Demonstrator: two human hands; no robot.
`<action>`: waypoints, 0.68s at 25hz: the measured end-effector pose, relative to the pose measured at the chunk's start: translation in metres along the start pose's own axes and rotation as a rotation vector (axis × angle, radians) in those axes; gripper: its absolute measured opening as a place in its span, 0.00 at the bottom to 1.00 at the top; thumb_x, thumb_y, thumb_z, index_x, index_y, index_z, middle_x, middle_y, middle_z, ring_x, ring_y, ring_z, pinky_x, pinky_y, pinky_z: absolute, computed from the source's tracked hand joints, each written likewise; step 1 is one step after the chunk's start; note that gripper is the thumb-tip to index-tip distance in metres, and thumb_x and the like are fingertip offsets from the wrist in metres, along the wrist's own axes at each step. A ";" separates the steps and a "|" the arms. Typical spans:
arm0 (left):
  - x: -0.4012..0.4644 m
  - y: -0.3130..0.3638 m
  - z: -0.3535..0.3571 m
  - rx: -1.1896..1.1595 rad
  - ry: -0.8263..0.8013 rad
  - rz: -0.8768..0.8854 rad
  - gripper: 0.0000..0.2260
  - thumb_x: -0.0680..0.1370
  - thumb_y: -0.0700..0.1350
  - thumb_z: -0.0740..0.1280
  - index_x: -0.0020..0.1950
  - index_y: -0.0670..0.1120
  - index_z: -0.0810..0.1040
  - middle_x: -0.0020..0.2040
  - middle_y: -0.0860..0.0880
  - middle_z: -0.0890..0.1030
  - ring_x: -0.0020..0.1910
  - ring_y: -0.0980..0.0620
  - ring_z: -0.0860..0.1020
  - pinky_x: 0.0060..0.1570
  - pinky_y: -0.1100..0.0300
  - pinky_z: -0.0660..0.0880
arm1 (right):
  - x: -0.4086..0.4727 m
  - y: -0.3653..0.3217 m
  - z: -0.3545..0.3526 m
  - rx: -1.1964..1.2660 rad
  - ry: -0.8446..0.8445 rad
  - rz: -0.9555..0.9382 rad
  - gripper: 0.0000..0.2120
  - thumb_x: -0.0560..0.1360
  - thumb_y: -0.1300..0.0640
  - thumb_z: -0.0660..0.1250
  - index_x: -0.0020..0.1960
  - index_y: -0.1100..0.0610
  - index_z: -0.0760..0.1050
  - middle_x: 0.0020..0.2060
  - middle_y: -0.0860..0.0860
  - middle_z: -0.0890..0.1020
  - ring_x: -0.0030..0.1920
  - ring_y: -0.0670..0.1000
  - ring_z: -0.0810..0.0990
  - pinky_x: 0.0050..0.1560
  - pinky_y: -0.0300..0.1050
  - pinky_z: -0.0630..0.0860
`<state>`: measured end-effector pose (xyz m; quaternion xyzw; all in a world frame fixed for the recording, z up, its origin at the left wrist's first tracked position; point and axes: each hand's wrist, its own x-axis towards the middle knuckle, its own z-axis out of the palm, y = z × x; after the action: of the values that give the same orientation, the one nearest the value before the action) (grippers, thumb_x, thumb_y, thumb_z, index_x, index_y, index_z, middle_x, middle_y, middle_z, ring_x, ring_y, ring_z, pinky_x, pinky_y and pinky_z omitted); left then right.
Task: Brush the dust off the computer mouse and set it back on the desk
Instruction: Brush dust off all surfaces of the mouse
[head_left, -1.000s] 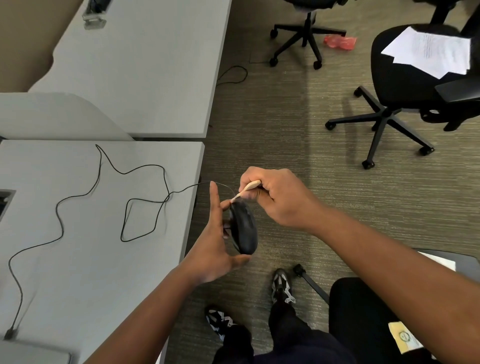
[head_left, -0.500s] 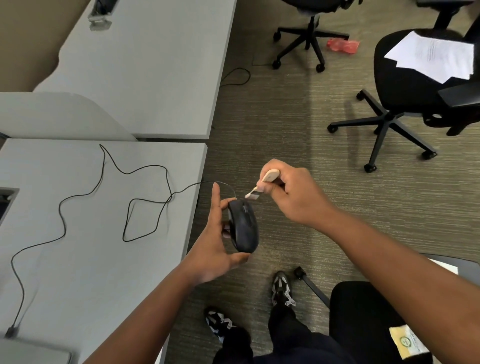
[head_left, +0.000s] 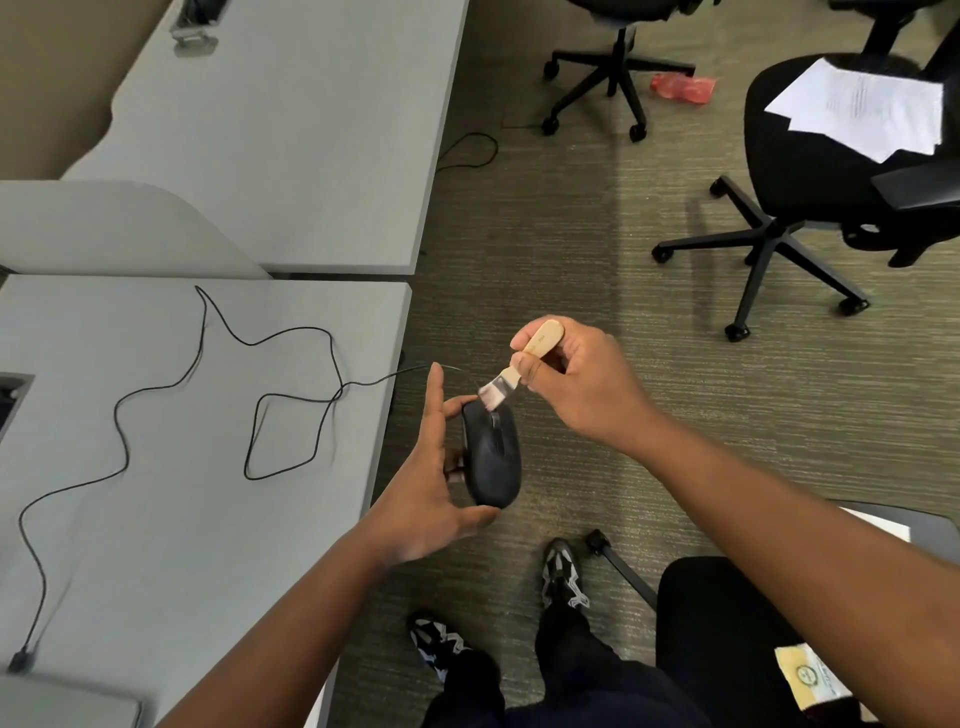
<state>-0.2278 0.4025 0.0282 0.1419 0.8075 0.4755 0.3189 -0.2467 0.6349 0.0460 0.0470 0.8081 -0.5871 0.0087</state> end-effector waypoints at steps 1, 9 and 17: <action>0.000 0.000 0.000 -0.009 0.004 -0.001 0.69 0.70 0.32 0.81 0.78 0.71 0.28 0.78 0.63 0.60 0.68 0.55 0.80 0.60 0.54 0.82 | -0.001 0.000 0.002 -0.023 0.050 -0.029 0.01 0.80 0.58 0.71 0.50 0.53 0.81 0.35 0.48 0.83 0.34 0.43 0.78 0.37 0.41 0.76; 0.000 0.003 -0.001 -0.019 0.052 -0.031 0.70 0.68 0.32 0.82 0.79 0.69 0.29 0.75 0.67 0.63 0.61 0.54 0.83 0.56 0.54 0.84 | -0.013 -0.010 0.013 -0.112 0.038 -0.091 0.05 0.79 0.57 0.69 0.45 0.54 0.77 0.30 0.53 0.82 0.30 0.55 0.80 0.30 0.51 0.76; 0.000 0.002 -0.003 -0.012 0.052 -0.052 0.70 0.68 0.32 0.82 0.79 0.70 0.30 0.73 0.72 0.64 0.60 0.52 0.84 0.57 0.51 0.84 | -0.017 -0.028 -0.007 0.001 -0.160 0.159 0.06 0.78 0.60 0.65 0.43 0.57 0.79 0.32 0.57 0.85 0.29 0.53 0.81 0.31 0.48 0.77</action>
<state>-0.2300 0.4019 0.0312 0.1065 0.8161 0.4754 0.3109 -0.2324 0.6317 0.0758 0.0639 0.7983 -0.5869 0.1196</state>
